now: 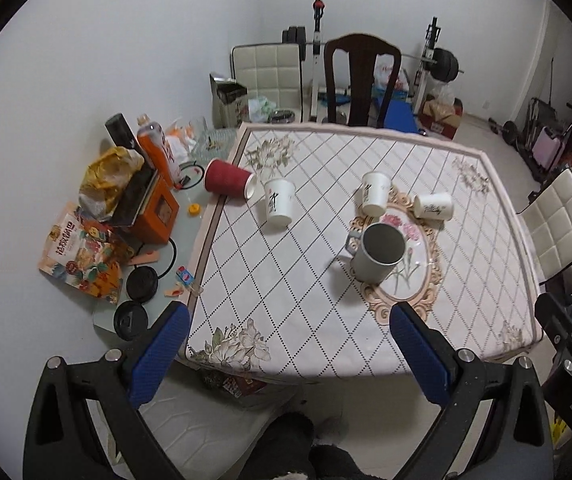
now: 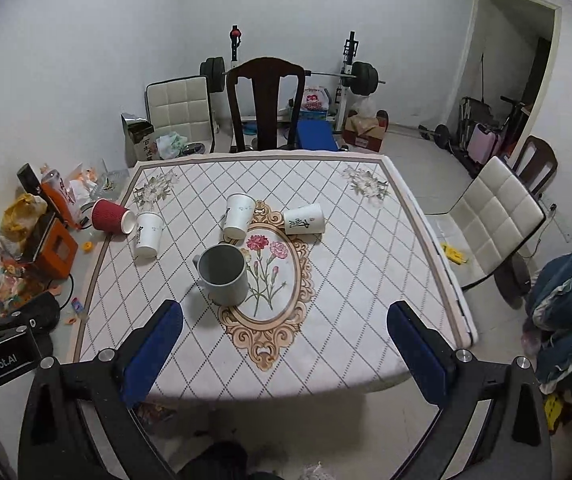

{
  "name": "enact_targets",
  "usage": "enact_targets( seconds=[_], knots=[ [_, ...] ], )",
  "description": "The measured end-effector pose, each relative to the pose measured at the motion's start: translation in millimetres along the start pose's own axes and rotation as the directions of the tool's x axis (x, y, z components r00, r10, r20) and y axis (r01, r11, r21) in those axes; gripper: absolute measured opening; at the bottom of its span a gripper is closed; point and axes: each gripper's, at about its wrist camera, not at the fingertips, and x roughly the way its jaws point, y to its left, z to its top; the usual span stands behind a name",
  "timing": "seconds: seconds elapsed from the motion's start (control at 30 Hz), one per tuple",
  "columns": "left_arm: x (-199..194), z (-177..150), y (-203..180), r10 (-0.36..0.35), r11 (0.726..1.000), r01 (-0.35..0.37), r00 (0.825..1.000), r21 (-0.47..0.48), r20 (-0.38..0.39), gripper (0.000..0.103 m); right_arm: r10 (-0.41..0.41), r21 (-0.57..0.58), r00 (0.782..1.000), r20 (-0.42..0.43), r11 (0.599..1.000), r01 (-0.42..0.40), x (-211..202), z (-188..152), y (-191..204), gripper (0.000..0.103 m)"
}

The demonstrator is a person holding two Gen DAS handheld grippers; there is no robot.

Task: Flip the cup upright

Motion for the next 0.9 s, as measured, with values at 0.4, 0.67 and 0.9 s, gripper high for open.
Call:
enact_targets(
  seconds=[0.4, 0.67, 0.9],
  knots=[
    [-39.4, -10.7, -2.4, -0.004, 1.0, 0.003, 0.998, 0.011, 0.057, 0.102, 0.006, 0.006, 0.999, 0.043, 1.0, -0.006, -47.1, 1.5, -6.9, 0.103],
    [-41.5, -15.8, 1.3, 0.026, 1.0, -0.025, 0.998, -0.014, 0.064, 0.102, 0.006, -0.017, 0.999, 0.031, 1.0, -0.006, -52.4, -2.0, -5.0, 0.103],
    [-36.1, -19.8, 4.8, 0.033, 0.999, -0.032, 0.999, -0.027, 0.036, 0.102, 0.003, -0.028, 1.0, 0.02, 1.0, -0.002, -49.2, -2.6, -2.9, 0.103]
  ],
)
